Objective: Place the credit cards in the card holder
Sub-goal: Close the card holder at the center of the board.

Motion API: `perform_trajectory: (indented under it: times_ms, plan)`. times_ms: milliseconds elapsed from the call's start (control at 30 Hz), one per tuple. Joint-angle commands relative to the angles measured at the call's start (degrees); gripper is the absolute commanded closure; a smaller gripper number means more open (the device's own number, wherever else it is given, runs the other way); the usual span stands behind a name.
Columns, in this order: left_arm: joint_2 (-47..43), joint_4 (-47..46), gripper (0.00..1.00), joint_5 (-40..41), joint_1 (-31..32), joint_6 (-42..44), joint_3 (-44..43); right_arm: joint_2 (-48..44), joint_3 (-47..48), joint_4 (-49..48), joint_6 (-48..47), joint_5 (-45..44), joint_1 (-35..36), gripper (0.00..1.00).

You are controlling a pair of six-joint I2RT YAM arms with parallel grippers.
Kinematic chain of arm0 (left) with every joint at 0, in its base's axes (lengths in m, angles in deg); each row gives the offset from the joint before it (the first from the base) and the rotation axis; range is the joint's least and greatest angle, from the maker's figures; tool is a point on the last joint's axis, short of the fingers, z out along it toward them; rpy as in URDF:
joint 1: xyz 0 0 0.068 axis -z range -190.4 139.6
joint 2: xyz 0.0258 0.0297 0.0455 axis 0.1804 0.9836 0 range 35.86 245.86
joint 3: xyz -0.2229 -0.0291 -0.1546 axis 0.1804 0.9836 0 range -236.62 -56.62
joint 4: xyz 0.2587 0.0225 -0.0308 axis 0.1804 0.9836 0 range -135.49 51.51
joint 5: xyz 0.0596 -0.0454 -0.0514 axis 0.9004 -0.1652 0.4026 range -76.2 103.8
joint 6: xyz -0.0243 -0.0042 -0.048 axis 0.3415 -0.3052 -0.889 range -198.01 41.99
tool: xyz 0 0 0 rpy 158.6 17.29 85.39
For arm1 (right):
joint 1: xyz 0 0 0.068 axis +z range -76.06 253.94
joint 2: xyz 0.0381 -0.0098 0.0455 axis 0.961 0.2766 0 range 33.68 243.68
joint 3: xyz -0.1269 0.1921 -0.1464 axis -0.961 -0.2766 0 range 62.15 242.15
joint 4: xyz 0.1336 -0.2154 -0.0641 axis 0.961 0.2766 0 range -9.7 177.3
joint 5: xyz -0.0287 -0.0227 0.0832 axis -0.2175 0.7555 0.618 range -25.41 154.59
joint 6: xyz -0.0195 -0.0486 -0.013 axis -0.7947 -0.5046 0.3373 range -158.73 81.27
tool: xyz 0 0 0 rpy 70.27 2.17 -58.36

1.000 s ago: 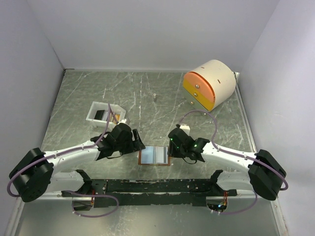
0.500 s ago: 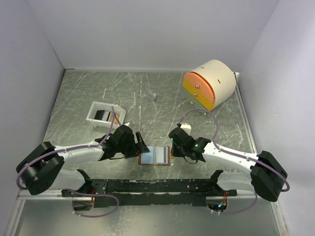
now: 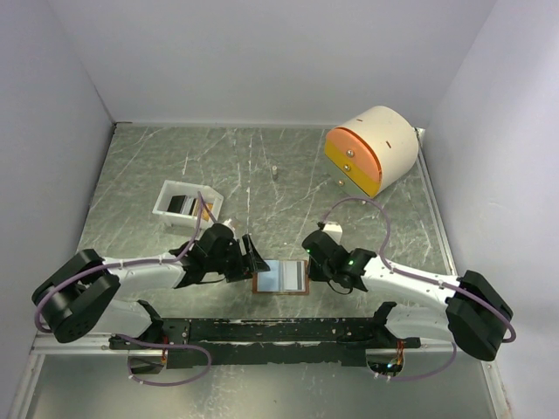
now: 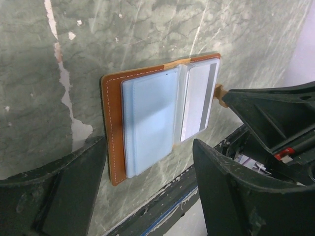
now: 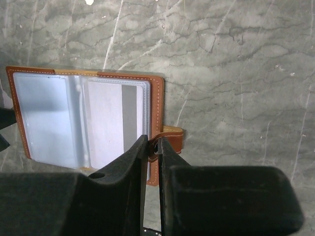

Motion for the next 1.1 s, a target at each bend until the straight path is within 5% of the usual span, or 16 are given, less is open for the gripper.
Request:
perform_trajectory:
  times_ms: [0, 400, 1067]
  plan:
    - [-1.33, -8.32, 0.20, -3.72, -0.24, -2.22, 0.72, -0.64, -2.25, -2.24, 1.70, 0.45, 0.24, 0.89]
    - [3.96, -24.83, 0.24, -10.20, 0.40, -6.27, 0.96, -2.94, -4.06, -2.82, 2.46, 0.19, 0.25, 0.89]
    - [15.74, -22.79, 0.26, -9.03, 6.95, -0.27, -12.16, -8.82, -4.10, 3.54, 4.79, -5.80, 0.24, 0.89]
